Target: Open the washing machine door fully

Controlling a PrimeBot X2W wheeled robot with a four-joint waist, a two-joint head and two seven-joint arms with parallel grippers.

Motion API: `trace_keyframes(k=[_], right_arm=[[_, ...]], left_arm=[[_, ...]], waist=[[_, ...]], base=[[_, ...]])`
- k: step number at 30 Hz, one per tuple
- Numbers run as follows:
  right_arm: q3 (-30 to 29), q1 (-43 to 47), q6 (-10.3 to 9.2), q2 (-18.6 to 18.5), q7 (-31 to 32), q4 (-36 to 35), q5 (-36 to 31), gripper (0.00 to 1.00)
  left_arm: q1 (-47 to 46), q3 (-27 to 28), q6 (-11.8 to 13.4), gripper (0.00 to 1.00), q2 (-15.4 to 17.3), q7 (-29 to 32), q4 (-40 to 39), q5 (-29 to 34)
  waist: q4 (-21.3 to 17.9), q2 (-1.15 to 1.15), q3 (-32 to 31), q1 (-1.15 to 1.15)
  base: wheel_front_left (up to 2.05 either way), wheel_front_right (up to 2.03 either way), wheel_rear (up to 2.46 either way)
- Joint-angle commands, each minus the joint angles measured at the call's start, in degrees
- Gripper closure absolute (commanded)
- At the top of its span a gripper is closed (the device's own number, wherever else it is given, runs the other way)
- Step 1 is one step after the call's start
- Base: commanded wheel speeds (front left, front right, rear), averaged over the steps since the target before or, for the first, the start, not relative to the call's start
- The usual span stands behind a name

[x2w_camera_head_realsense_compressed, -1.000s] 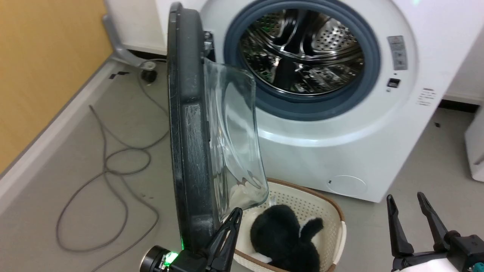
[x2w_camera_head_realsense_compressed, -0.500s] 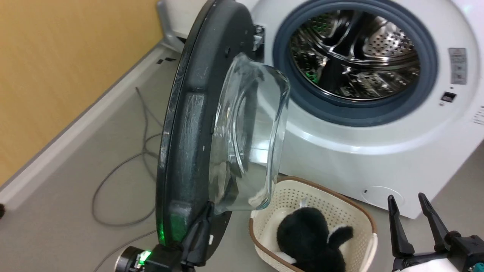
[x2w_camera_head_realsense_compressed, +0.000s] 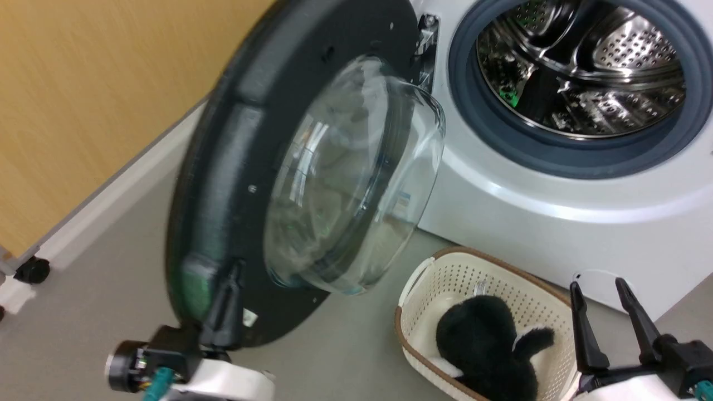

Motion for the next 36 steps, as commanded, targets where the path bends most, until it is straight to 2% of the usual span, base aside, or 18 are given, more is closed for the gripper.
trace_keyframes(k=[1,4,5,12,22,30,36], right_arm=[[0.1,-1.2,0.03,0.2,-0.2,-0.3,-0.4,0.0],[0.2,-2.0,0.03,0.2,-0.2,-0.4,-1.2,0.0],[0.2,-2.8,0.03,0.2,-0.2,-0.6,-2.2,0.0],[-0.1,-5.1,0.03,0.2,-0.2,-1.1,-4.9,0.0],[-0.1,-8.8,0.03,-0.1,-0.2,-1.9,-7.8,0.0],[-0.4,-10.6,0.03,-1.0,-0.2,-1.9,-8.1,0.0],[0.0,-11.4,0.03,-1.2,-0.2,-1.6,-8.2,0.0]], left_arm=[[-1.1,0.7,0.4,1.0,0.2,-0.3,0.1,-0.2],[-2.6,3.7,0.7,1.0,0.1,-0.3,0.6,-1.0],[-4.1,6.6,0.9,1.0,-0.1,-0.3,1.0,-2.1],[-8.8,13.6,0.9,1.0,-0.4,-0.3,3.0,-3.2],[-16.7,24.4,-2.5,1.0,0.4,-0.3,9.0,-4.4],[-22.5,30.4,-4.4,1.0,2.6,-0.3,15.5,-4.3],[-28.1,35.0,-5.4,1.0,7.2,-0.3,23.7,-5.2]], waist=[[0.2,0.0,0.8,0.0],[0.2,0.0,2.3,0.0],[-0.1,0.0,4.2,0.0],[-1.2,0.0,9.4,0.0],[-3.3,0.0,15.5,0.0],[-4.3,0.0,18.3,0.0],[-4.9,0.0,19.3,0.0]], base=[[0.0,0.0,0.0],[0.0,0.0,0.0],[0.0,0.0,0.0],[0.0,0.0,0.0],[0.0,0.0,0.0],[0.0,0.0,0.0],[0.0,0.0,0.0]])
